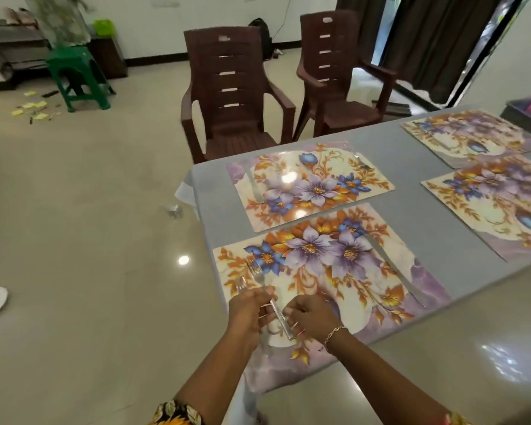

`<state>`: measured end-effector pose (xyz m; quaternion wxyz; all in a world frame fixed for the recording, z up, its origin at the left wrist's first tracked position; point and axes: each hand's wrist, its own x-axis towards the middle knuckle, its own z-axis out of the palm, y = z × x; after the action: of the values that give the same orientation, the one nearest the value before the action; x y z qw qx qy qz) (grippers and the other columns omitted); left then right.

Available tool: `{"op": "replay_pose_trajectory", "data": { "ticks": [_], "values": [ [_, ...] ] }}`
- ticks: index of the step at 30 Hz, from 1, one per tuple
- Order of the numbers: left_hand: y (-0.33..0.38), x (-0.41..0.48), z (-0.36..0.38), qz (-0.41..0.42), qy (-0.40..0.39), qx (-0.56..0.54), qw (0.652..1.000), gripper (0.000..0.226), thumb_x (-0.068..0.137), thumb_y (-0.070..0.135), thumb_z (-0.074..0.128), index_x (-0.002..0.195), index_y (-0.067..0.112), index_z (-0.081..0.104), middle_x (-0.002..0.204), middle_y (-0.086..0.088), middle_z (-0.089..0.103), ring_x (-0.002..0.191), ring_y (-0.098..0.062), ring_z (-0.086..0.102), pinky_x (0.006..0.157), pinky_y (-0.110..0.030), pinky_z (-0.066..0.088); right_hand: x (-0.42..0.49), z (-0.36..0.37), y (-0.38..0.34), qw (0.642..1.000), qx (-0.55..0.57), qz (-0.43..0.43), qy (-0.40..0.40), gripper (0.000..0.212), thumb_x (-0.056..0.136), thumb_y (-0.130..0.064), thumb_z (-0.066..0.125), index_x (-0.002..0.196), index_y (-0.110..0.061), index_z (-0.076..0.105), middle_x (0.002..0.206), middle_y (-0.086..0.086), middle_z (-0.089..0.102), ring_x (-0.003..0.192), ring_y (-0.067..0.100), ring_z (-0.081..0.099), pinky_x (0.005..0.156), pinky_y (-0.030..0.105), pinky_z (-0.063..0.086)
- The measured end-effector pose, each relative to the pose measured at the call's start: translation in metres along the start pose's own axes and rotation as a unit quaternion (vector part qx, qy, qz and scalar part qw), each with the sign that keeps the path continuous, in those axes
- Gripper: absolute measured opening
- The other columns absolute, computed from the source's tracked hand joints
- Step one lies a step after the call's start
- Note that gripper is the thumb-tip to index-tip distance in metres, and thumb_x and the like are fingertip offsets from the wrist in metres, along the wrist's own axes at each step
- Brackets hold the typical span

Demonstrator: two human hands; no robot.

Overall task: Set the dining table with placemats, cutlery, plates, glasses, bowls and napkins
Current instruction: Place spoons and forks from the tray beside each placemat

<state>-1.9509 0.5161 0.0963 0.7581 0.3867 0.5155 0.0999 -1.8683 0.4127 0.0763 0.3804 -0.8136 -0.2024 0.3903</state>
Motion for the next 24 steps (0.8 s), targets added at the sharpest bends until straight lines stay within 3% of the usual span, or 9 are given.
{"op": "replay_pose_trajectory", "data": {
  "ticks": [8, 13, 16, 20, 24],
  "values": [
    [-0.048, -0.029, 0.133, -0.002, -0.087, 0.062, 0.994, 0.006, 0.087, -0.002, 0.058, 0.084, -0.001, 0.063, 0.057, -0.009, 0.058, 0.039, -0.012, 0.052, 0.037, -0.018, 0.045, -0.038, -0.107, 0.069, 0.994, 0.014, -0.032, 0.101, 0.035, 0.078, -0.004, 0.064, 0.052, -0.022, 0.049, 0.041, -0.010, 0.051, 0.042, 0.001, 0.045, 0.052, 0.023, 0.038],
    [-0.075, -0.050, 0.204, -0.009, -0.139, 0.085, 0.987, 0.018, 0.087, -0.009, 0.049, 0.081, -0.002, 0.063, 0.062, -0.011, 0.058, 0.050, -0.016, 0.051, 0.041, -0.021, 0.048, -0.065, -0.173, 0.107, 0.984, 0.076, -0.012, 0.161, 0.036, 0.075, 0.006, 0.067, 0.056, -0.019, 0.049, 0.038, -0.011, 0.046, 0.043, 0.000, 0.040, 0.050, 0.020, 0.037],
    [-0.086, -0.058, 0.249, -0.010, -0.189, 0.116, 0.975, 0.018, 0.087, -0.009, 0.049, 0.080, 0.000, 0.063, 0.063, -0.011, 0.059, 0.053, -0.017, 0.051, 0.043, -0.020, 0.045, -0.078, -0.217, 0.124, 0.973, 0.113, -0.005, 0.200, 0.033, 0.076, 0.007, 0.067, 0.059, -0.017, 0.050, 0.048, -0.010, 0.048, 0.044, -0.001, 0.042, 0.047, 0.013, 0.036],
    [-0.092, -0.055, 0.311, 0.005, -0.236, 0.137, 0.962, 0.014, 0.086, -0.008, 0.053, 0.077, 0.000, 0.063, 0.066, -0.013, 0.059, 0.044, -0.011, 0.048, 0.044, -0.019, 0.042, -0.076, -0.268, 0.145, 0.957, 0.095, 0.011, 0.273, 0.029, 0.079, 0.007, 0.051, 0.069, -0.020, 0.050, 0.065, 0.008, 0.060, 0.051, 0.017, 0.056, 0.046, 0.020, 0.045],
    [-0.096, -0.037, 0.375, 0.004, -0.231, 0.146, 0.962, 0.011, 0.086, -0.007, 0.056, 0.080, 0.000, 0.063, 0.063, -0.010, 0.063, 0.043, -0.012, 0.054, 0.043, -0.020, 0.048, -0.055, -0.315, 0.163, 0.952, 0.025, 0.002, 0.306, 0.035, 0.082, 0.002, 0.052, 0.071, -0.031, 0.047, 0.063, -0.003, 0.058, 0.057, 0.014, 0.056, 0.058, 0.028, 0.050]
  ]
}}
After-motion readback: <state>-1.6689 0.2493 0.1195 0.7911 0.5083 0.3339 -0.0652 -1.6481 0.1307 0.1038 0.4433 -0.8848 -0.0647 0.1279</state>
